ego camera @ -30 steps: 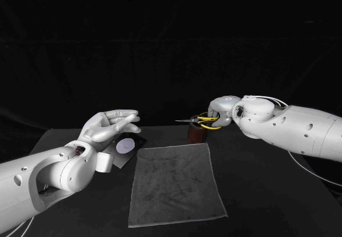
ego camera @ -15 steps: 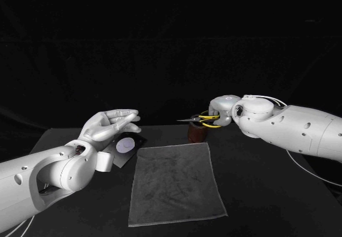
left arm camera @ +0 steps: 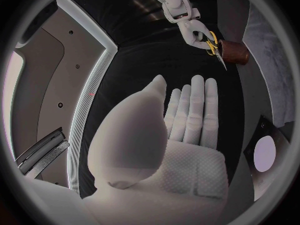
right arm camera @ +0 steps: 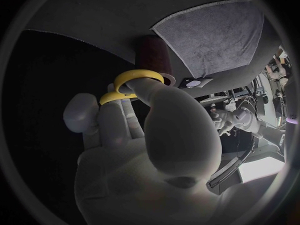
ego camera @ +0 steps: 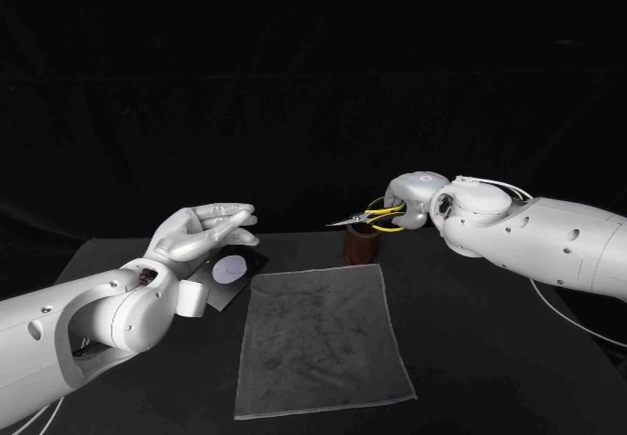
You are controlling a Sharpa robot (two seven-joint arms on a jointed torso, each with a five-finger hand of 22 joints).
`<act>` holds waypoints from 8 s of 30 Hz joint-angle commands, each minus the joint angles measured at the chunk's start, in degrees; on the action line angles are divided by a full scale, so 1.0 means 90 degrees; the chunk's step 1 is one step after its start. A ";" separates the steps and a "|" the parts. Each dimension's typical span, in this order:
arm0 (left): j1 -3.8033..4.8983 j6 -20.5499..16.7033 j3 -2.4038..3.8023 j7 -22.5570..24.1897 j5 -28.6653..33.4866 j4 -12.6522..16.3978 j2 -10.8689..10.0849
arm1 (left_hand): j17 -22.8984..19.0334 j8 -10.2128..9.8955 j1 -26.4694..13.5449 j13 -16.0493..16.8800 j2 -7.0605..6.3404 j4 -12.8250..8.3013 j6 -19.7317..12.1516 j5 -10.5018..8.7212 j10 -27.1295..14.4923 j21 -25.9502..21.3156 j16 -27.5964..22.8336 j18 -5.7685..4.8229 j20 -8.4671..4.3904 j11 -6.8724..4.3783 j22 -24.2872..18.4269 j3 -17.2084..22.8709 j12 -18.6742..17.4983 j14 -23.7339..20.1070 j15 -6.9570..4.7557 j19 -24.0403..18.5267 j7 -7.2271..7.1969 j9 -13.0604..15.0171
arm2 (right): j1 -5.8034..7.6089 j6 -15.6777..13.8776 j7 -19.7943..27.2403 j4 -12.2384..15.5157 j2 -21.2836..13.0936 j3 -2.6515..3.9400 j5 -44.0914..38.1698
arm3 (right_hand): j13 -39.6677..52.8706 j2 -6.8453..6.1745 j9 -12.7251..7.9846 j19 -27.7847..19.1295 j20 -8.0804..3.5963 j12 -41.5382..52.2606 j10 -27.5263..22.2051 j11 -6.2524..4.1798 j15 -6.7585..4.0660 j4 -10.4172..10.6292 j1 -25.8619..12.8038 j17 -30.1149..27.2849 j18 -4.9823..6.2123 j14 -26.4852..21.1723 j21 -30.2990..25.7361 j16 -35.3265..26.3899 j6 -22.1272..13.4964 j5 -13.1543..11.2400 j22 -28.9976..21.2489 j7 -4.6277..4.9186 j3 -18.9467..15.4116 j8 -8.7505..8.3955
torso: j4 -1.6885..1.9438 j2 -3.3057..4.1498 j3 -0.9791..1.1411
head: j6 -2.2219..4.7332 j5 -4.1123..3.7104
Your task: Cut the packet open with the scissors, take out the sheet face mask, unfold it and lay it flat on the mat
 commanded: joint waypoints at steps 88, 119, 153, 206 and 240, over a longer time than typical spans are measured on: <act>0.1018 0.4475 -0.0352 -0.4455 -0.1843 -0.2434 0.2117 | -0.0303 0.0089 0.0800 0.0009 0.1440 0.0013 0.0557 0.0025 0.0747 -0.1035 -0.1481 0.0146 -0.0155 -0.0215 -0.1017 -0.1872 -0.0071 -0.0001 -0.0065 0.1034 -0.0239 0.0181 | -0.0198 -0.0192 0.0044 0.2866 -0.0430 0.0006 0.0049 | -0.0005 0.0102 0.0554 0.0055 -0.0041 -0.0056 0.1371 -0.0656 -0.0106 0.0648 -0.0097 0.0017 -0.0108 0.0050 0.0047 0.0068 0.0283 -0.0031 0.0064 -0.0320 0.0788 0.0777 | -0.0022 -0.0441 0.0043 | -0.0429 0.0324; 0.1016 0.4609 -0.0403 -0.4522 -0.1556 -0.2519 0.2149 | 0.0341 0.0313 0.0351 0.0021 0.1327 -0.0073 0.0583 0.0018 0.1296 -0.0501 -0.1440 0.0125 -0.0273 -0.0297 -0.0701 0.1221 -0.0337 0.0220 -0.0167 0.0849 -0.0307 0.0624 | -0.0226 -0.0758 0.0310 0.2738 -0.0392 -0.0024 0.0382 | -0.0122 -0.0680 0.0487 -0.2822 0.0385 -0.0093 -0.0003 -0.0176 0.0402 0.0481 -0.0083 -0.3712 0.0300 -0.2446 -0.3279 -0.3674 -0.0607 -0.0030 -0.3057 0.0091 0.0306 0.0240 | -0.0029 -0.0436 0.0040 | -0.0458 0.0341; 0.1012 0.4434 -0.0504 -0.4878 -0.1528 -0.2561 0.2150 | 0.0677 0.0487 -0.1543 0.0029 0.0920 -0.1310 0.0608 0.0015 0.1432 -0.0110 -0.1522 0.0127 -0.0302 -0.0301 -0.0482 0.3167 -0.0328 0.0319 -0.0187 0.0729 -0.0282 0.1069 | -0.0228 -0.0428 0.1152 0.2925 -0.0930 -0.0029 0.1978 | -0.0128 -0.0377 0.0125 -0.2063 0.1001 -0.0088 -0.1123 0.0196 0.1060 0.0742 0.0534 -0.5694 0.0359 -0.3947 -0.6207 -0.7325 -0.0664 0.0756 -0.5225 -0.0215 -0.2800 -0.0512 | -0.0029 -0.0439 0.0042 | -0.0475 0.0324; 0.1000 0.4470 -0.0598 -0.4973 -0.1415 -0.2627 0.2117 | 0.0699 0.0510 -0.1645 0.0031 0.0958 -0.1383 0.0628 0.0014 0.1463 -0.0074 -0.1523 0.0128 -0.0307 -0.0307 -0.0463 0.3214 -0.0323 0.0349 -0.0193 0.0730 -0.0288 0.1122 | -0.0169 -0.0683 0.1515 0.3087 -0.1207 0.0001 0.2563 | -0.0115 -0.0137 -0.0020 -0.6780 0.1310 -0.0044 -0.0915 0.0090 0.1272 0.1309 0.1642 -0.5889 0.0195 -0.3367 -0.7342 -0.7629 -0.0891 0.0736 -0.6318 -0.0177 -0.2628 -0.0611 | -0.0021 -0.0433 0.0040 | -0.0510 0.0337; 0.0986 0.4429 -0.0599 -0.5045 -0.1404 -0.2611 0.2090 | 0.0708 0.0518 -0.1690 0.0031 0.0962 -0.1434 0.0628 0.0016 0.1474 -0.0055 -0.1526 0.0130 -0.0313 -0.0313 -0.0454 0.3239 -0.0324 0.0362 -0.0199 0.0734 -0.0294 0.1151 | -0.0176 0.0116 0.0922 0.3311 -0.0802 -0.0009 0.1010 | -0.0187 -0.0679 -0.0366 0.0524 0.0322 -0.0152 -0.3264 -0.0488 0.0529 0.2195 0.1727 -0.6059 0.0379 -0.5028 -0.3833 -0.7948 -0.1717 0.1436 -0.4719 -0.0334 -0.3793 -0.0767 | -0.0019 -0.0432 0.0034 | -0.0544 0.0378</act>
